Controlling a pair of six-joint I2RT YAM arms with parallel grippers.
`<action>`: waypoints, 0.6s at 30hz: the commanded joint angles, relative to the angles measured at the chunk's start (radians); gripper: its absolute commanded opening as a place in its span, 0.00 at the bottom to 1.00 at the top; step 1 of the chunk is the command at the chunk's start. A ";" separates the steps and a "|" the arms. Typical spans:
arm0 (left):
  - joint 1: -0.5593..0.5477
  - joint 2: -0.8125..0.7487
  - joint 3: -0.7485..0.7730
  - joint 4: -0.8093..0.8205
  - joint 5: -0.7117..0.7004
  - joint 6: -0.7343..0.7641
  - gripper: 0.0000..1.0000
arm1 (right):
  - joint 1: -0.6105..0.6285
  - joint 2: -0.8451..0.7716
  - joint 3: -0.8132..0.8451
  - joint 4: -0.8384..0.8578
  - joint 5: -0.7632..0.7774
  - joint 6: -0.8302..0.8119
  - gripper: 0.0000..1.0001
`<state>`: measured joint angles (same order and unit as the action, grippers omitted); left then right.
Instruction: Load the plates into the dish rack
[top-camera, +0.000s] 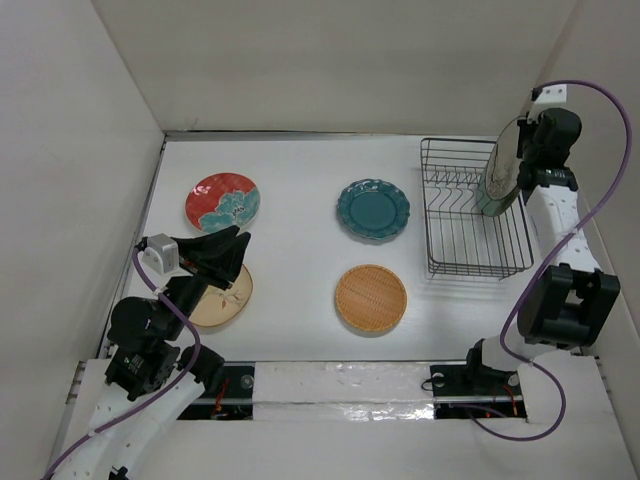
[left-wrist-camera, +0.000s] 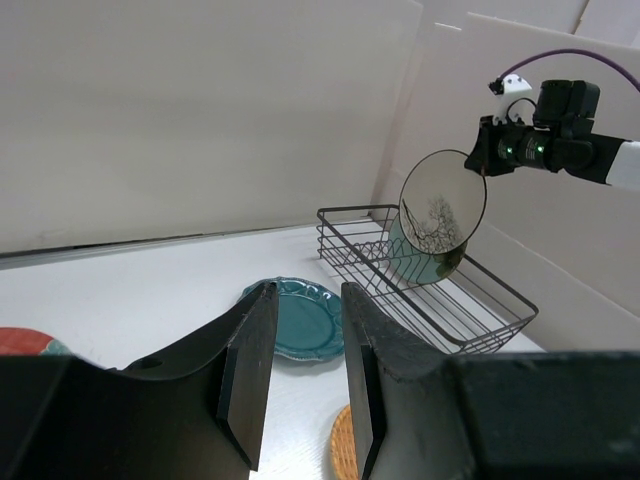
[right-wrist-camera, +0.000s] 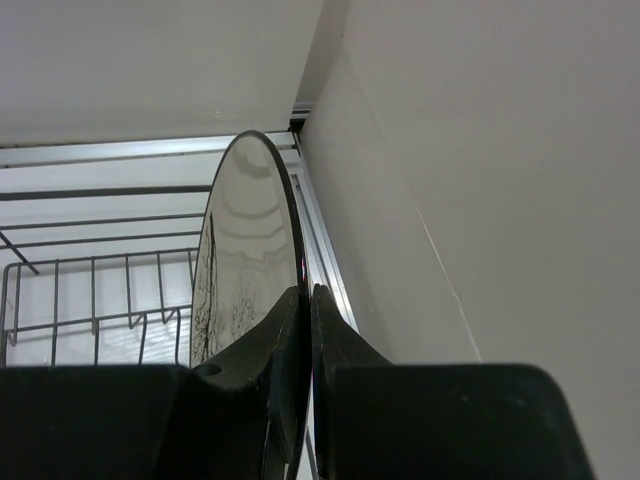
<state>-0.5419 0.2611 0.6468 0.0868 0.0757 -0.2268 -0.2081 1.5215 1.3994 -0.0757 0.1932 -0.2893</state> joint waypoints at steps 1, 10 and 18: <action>-0.004 0.000 -0.007 0.056 0.012 -0.006 0.29 | -0.005 0.003 0.013 0.136 -0.012 -0.027 0.00; -0.004 -0.003 -0.009 0.056 0.010 -0.006 0.29 | -0.005 0.045 -0.036 0.131 -0.064 -0.039 0.00; -0.004 0.000 -0.009 0.056 0.013 -0.008 0.29 | -0.005 0.063 -0.123 0.171 -0.063 0.065 0.09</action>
<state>-0.5419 0.2611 0.6468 0.0868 0.0757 -0.2272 -0.2092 1.5997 1.2900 -0.0299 0.1207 -0.2798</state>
